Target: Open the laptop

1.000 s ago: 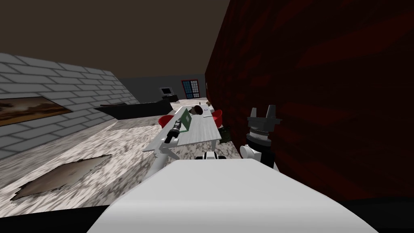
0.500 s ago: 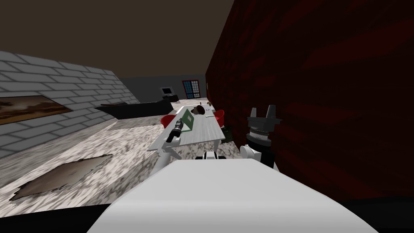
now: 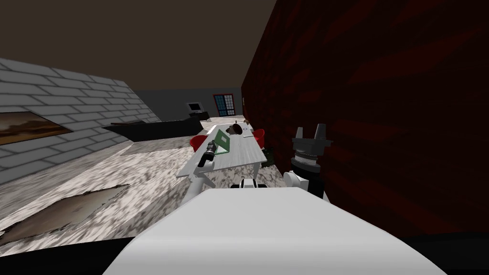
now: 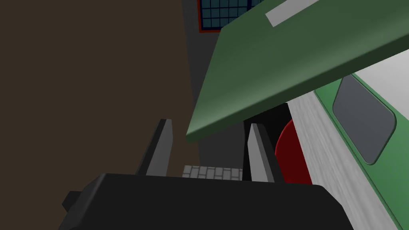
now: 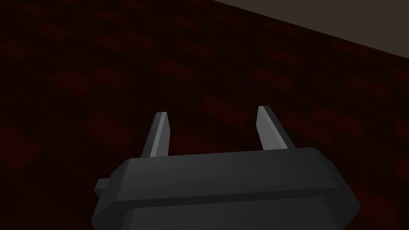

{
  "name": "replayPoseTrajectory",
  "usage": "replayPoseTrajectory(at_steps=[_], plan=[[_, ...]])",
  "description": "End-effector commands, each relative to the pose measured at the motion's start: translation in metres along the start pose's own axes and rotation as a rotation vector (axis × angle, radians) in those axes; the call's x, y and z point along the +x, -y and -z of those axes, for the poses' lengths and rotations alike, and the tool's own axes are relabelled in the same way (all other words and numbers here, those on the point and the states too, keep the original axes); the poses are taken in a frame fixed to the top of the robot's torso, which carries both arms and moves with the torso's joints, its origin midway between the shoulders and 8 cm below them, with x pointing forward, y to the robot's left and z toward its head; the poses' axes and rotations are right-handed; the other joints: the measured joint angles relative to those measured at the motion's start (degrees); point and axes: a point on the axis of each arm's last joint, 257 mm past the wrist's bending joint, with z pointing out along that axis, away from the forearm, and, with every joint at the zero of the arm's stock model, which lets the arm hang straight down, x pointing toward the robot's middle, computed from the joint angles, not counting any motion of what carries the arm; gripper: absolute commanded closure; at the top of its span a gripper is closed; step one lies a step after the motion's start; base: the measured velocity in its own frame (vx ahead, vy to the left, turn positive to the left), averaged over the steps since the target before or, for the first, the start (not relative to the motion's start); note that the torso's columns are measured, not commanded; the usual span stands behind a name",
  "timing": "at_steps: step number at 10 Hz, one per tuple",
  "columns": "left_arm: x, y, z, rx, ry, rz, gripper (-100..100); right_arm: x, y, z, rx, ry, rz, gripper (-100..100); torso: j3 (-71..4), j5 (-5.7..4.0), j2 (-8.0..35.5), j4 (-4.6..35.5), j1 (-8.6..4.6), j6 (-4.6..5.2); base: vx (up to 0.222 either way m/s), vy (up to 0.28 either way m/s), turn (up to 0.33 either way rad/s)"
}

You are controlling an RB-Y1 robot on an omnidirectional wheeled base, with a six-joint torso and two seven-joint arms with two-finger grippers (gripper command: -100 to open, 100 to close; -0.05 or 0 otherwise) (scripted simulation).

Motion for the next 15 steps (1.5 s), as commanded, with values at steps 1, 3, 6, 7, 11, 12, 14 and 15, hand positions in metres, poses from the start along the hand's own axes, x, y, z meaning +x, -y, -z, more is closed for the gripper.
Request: replayPoseTrajectory(at_steps=[1,3,6,7,11,12,14,15], plan=[[-0.004,-0.013,-0.008,-0.006,0.028,0.090,100,0.000,0.000,0.000,0.000,0.000,0.000,0,0.0,0.00,0.0,0.0,0.02,0.06,-0.071,0.080,-0.127],[-0.005,-0.021,-0.012,-0.012,0.043,0.132,100,0.000,0.000,0.000,0.000,0.000,0.000,0,0.1,0.04,0.2,0.1,0.24,-0.07,-0.068,0.090,-0.087],[-0.007,-0.034,-0.021,-0.006,0.083,0.258,100,0.000,0.000,0.000,0.000,0.000,0.000,0,0.2,-0.04,0.3,0.2,0.11,-0.08,-0.065,0.083,-0.100],[-0.007,-0.041,-0.020,-0.020,0.085,0.259,100,0.000,0.000,0.000,0.000,0.000,0.000,0,0.2,-0.05,0.4,0.2,0.14,-0.13,-0.057,0.076,-0.046],[-0.024,-0.057,-0.023,-0.023,0.121,0.320,100,0.000,0.000,0.000,0.000,0.000,0.000,0,0.2,-0.13,0.4,0.3,-0.06,-0.09,-0.040,0.038,-0.105],[-0.026,-0.044,-0.028,-0.022,0.117,0.313,-100,0.000,0.000,0.000,0.000,0.000,0.000,0,0.3,-0.10,0.5,0.3,0.00,-0.15,-0.037,0.002,-0.014],[-0.030,-0.034,-0.033,-0.022,0.116,0.314,-100,0.000,0.000,0.000,0.000,0.000,0.000,0,0.2,-0.09,0.4,0.2,-0.01,-0.21,-0.017,-0.023,0.016],[-0.031,-0.029,-0.036,-0.022,0.116,0.314,-100,0.000,0.000,0.000,0.000,0.000,0.000,0,0.2,-0.10,0.4,0.2,0.03,-0.21,-0.017,-0.026,0.003]])
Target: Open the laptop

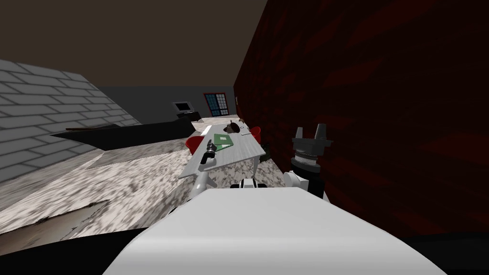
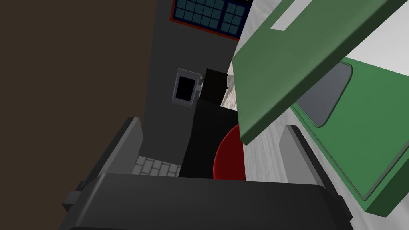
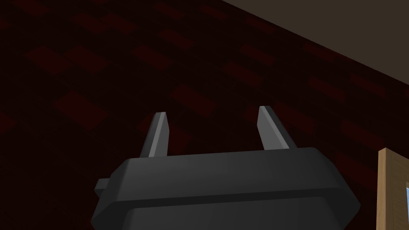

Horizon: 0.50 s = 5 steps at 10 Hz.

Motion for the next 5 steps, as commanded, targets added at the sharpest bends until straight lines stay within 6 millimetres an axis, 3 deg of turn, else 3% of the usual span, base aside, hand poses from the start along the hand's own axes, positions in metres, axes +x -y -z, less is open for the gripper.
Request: replayPoseTrajectory(at_steps=[1,5], plan=[[0.002,0.015,-0.006,0.001,-0.001,0.001,-100,0.000,0.000,0.000,0.000,0.000,0.000,0,0.1,-0.03,0.1,0.1,0.00,0.01,-0.013,-0.020,0.003],[0.003,0.036,-0.015,0.000,-0.003,0.002,-100,0.000,0.000,0.000,0.000,0.000,0.000,0,0.1,-0.04,0.2,0.1,-0.02,0.01,-0.017,-0.015,0.004]])
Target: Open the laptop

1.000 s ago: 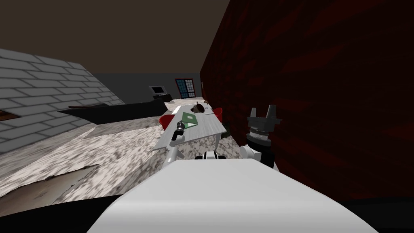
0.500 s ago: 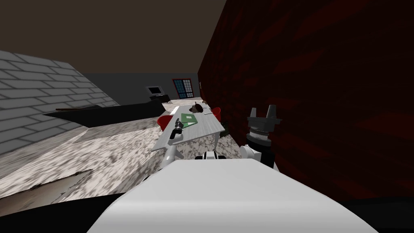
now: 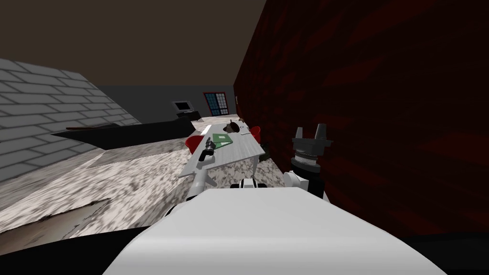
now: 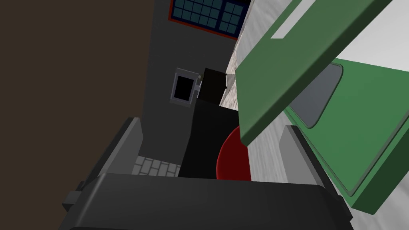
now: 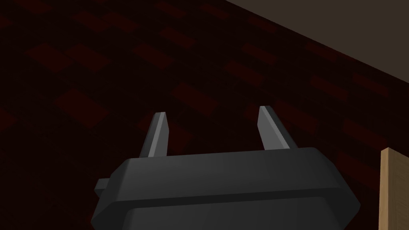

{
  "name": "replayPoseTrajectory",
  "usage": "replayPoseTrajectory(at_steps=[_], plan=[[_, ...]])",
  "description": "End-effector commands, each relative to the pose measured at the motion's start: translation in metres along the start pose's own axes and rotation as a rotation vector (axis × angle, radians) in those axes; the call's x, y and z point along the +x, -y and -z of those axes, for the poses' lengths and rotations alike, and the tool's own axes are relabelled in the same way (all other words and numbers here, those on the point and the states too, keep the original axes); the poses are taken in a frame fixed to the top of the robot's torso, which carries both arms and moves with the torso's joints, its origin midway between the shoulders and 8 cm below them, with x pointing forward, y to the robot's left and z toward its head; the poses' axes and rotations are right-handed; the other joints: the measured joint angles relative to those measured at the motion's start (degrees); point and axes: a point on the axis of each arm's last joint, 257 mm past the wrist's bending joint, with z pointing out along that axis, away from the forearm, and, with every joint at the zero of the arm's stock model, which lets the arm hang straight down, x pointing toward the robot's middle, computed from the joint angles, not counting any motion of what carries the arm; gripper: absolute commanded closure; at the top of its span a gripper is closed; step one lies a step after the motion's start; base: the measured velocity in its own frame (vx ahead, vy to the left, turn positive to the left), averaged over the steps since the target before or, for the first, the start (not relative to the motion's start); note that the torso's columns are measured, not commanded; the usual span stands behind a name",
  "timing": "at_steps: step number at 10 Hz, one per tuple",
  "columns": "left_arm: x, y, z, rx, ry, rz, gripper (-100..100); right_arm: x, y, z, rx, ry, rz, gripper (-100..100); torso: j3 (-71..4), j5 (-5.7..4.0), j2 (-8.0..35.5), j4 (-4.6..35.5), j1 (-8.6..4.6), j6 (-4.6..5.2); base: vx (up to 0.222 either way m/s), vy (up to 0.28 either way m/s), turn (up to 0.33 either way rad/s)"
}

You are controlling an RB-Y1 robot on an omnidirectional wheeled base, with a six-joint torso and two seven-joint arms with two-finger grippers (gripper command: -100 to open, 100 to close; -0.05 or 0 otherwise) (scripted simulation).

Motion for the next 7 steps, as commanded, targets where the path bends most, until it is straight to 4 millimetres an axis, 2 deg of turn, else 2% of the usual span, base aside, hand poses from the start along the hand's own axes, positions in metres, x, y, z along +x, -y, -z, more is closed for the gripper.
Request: replayPoseTrajectory(at_steps=[1,2,7], plan=[[-0.0003,0.0057,-0.0030,-0.001,-0.001,-0.001,-100,0.0000,0.0000,0.0000,0.000,0.000,0.000,0,0.0,0.00,0.0,0.0,0.02,-0.02,-0.006,-0.005,0.000],[-0.0009,0.0052,-0.0031,-0.004,0.000,0.000,0,0.0000,0.0000,0.0000,0.000,0.000,0.000,0,-0.1,0.04,-0.1,-0.1,0.05,-0.01,0.000,0.000,0.000],[-0.0011,0.0042,-0.0029,-0.006,0.001,0.000,0,0.0000,0.0000,0.0000,0.000,0.000,0.000,0,-0.1,0.10,-0.2,-0.2,0.10,0.00,0.000,0.000,0.000]])
